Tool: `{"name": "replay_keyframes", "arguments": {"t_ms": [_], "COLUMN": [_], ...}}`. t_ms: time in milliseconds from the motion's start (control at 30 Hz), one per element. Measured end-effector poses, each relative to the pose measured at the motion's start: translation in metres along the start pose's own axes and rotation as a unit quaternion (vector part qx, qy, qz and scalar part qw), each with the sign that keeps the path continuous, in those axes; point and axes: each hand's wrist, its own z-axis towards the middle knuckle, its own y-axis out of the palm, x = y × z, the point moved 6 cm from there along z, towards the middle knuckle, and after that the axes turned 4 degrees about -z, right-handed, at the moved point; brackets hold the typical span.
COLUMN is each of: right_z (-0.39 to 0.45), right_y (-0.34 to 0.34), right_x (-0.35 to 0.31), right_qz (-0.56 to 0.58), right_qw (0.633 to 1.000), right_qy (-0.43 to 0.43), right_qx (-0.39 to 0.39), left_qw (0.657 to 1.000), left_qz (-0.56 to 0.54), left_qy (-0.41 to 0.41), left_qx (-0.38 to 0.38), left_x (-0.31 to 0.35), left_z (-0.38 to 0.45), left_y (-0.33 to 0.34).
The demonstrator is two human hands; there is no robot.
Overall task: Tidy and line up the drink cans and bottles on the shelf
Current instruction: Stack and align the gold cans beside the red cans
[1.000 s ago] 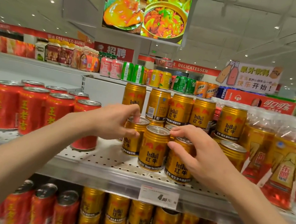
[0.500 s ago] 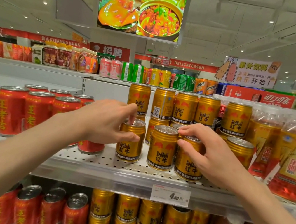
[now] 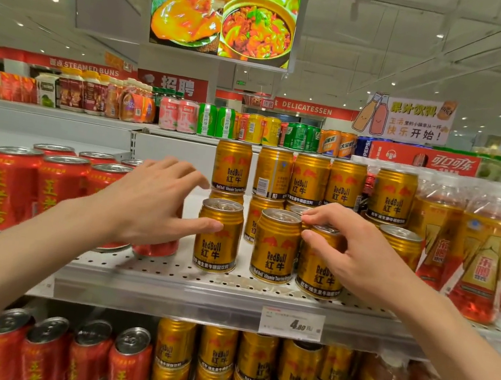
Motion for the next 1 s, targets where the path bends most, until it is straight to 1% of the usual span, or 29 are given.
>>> {"name": "replay_keyframes", "arguments": {"t_ms": [133,200,333,467,567,700,800,933,1000], "right_z": [0.011,0.019,0.033,0.038,0.039,0.038,0.045,0.064,0.074], "right_y": [-0.005,-0.004,0.008,0.013,0.014,0.005,-0.015,-0.033,-0.034], "right_x": [-0.01,-0.02,-0.035,-0.037,-0.036,-0.036,-0.038,-0.046,-0.052], "right_qz": [-0.043,-0.062,-0.107,-0.094,-0.08,-0.013,0.029,0.073,0.086], "right_qw": [0.998,0.996,0.983,0.98,0.98,0.99,0.997,0.997,0.995], "right_qy": [0.005,-0.007,-0.007,0.008,0.008,0.009,0.016,0.017,0.021], "right_qx": [-0.048,-0.071,-0.149,-0.178,-0.184,-0.138,-0.07,0.021,0.05], "left_qw": [1.0,1.0,1.0,1.0,1.0,1.0,1.0,0.999,0.999], "left_qz": [-0.003,-0.009,-0.02,-0.008,-0.007,-0.009,-0.013,-0.021,-0.025], "left_qy": [-0.027,-0.024,-0.018,-0.018,-0.019,-0.019,-0.02,-0.024,-0.024], "left_qx": [-0.003,-0.002,0.004,0.002,0.004,0.004,0.01,0.015,0.018], "left_x": [-0.018,-0.018,-0.016,-0.016,-0.017,-0.018,-0.017,-0.017,-0.017], "left_z": [-0.007,-0.008,-0.009,-0.009,-0.008,-0.008,-0.008,-0.008,-0.007], "left_y": [0.0,0.001,0.001,0.003,0.005,0.005,0.005,0.005,0.005]}}
